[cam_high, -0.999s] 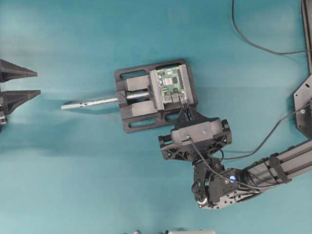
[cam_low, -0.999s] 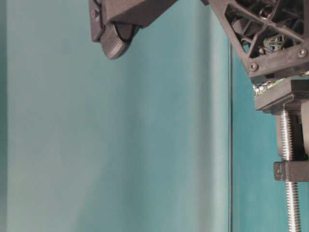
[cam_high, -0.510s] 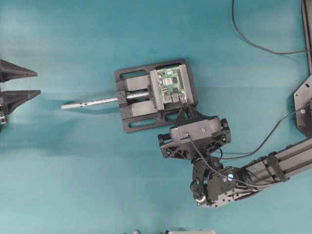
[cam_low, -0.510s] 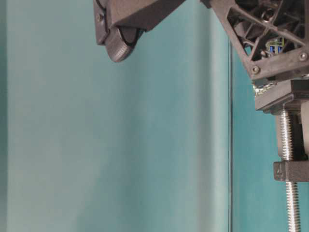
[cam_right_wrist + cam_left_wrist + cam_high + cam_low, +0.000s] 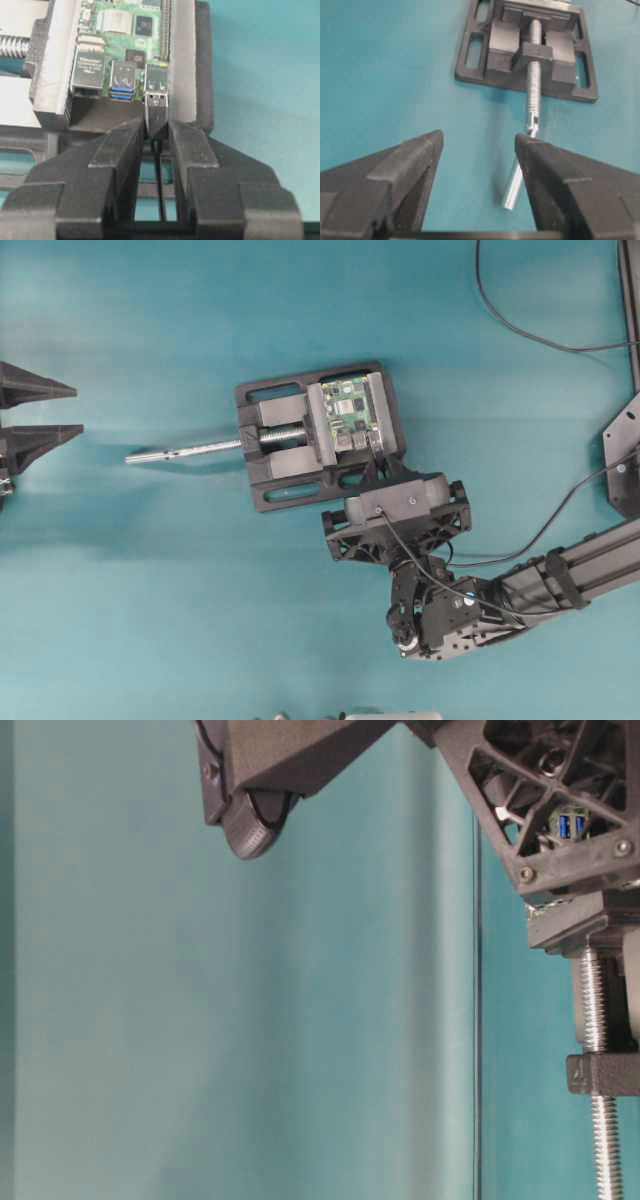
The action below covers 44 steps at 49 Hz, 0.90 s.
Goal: Insert the USB into the fixed PCB.
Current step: 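Push the USB plug forward into the port with the right gripper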
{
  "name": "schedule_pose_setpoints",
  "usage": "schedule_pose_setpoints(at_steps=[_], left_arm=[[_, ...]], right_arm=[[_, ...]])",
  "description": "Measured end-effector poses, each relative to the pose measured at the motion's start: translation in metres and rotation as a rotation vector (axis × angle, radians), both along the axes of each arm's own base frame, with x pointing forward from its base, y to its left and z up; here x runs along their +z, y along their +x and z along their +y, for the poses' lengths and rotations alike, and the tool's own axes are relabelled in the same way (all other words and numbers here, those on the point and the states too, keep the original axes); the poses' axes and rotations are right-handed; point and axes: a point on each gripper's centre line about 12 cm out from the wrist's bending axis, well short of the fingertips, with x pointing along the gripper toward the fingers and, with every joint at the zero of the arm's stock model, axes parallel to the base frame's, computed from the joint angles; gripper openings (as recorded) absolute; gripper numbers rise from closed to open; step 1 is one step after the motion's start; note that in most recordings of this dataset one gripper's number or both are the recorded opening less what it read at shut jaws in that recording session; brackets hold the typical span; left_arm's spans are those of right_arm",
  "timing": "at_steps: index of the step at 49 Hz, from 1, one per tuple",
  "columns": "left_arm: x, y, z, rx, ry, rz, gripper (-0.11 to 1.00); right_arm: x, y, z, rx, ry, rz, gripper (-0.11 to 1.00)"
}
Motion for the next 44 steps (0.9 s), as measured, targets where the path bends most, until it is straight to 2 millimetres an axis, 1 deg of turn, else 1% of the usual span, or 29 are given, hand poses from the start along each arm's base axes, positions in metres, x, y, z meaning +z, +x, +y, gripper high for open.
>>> schedule_pose_setpoints(at_steps=[33,36,44], left_arm=[[0.0,0.0,0.0,0.0,0.0,0.0,0.75],[0.0,0.0,0.0,0.0,0.0,0.0,0.75],[0.0,0.0,0.0,-0.001,0.001,0.0,0.75]], right_arm=[[0.0039,0.0032,-0.004,-0.023,-0.008,-0.002,0.19],[0.0047,0.0044,-0.0084,-0.036,-0.009,-0.001,0.19],[0.0047,0.0045,-0.009,-0.038,-0.009,-0.004,0.19]])
